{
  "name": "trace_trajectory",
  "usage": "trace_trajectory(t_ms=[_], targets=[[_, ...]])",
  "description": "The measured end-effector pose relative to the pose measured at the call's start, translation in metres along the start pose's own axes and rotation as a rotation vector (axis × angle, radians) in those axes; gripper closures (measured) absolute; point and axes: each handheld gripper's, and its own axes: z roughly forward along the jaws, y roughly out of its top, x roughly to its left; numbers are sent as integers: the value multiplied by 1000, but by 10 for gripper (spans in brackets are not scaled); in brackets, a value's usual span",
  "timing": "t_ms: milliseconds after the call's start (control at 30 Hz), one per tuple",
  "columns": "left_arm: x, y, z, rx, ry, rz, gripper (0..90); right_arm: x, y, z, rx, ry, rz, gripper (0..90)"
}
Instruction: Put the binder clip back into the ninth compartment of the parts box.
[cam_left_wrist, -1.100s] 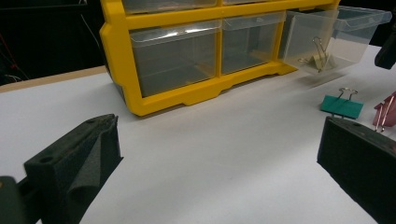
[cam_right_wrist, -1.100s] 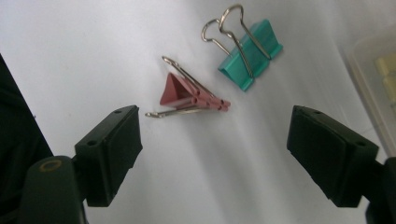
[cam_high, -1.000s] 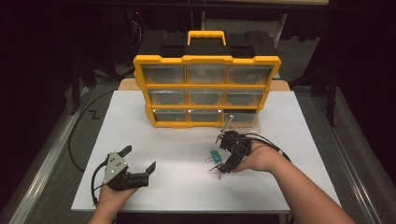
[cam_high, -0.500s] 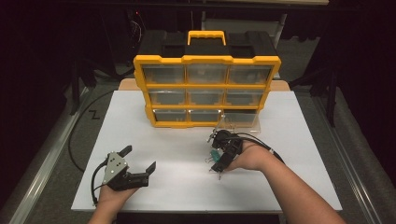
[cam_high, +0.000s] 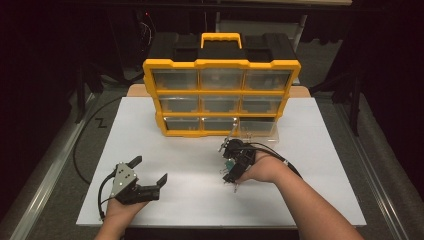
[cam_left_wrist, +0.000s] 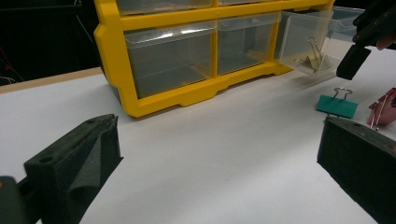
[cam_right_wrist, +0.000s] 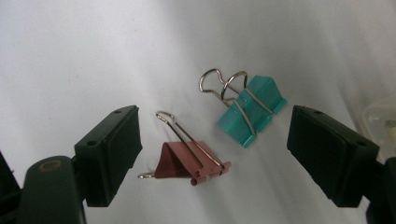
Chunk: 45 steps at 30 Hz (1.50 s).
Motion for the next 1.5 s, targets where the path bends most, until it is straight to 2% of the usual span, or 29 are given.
trace_trajectory(t_ms=[233,367,833,1233,1500], targets=[[0,0,0,0,-1,0,3,0,4,4,-17,-17,8,267],[0,0,0,-1,-2,1,3,-2,6,7,-28,-24,13,339],[0,0,0,-3,-2,1,3,0,11,13,-22,-72,-5,560],[1,0,0,-4,-2,1,3,-3,9,10,-19,-66,-4,706],[1,0,0,-4,-2,1,3,-5,8,8,-38,-61,-14,746]])
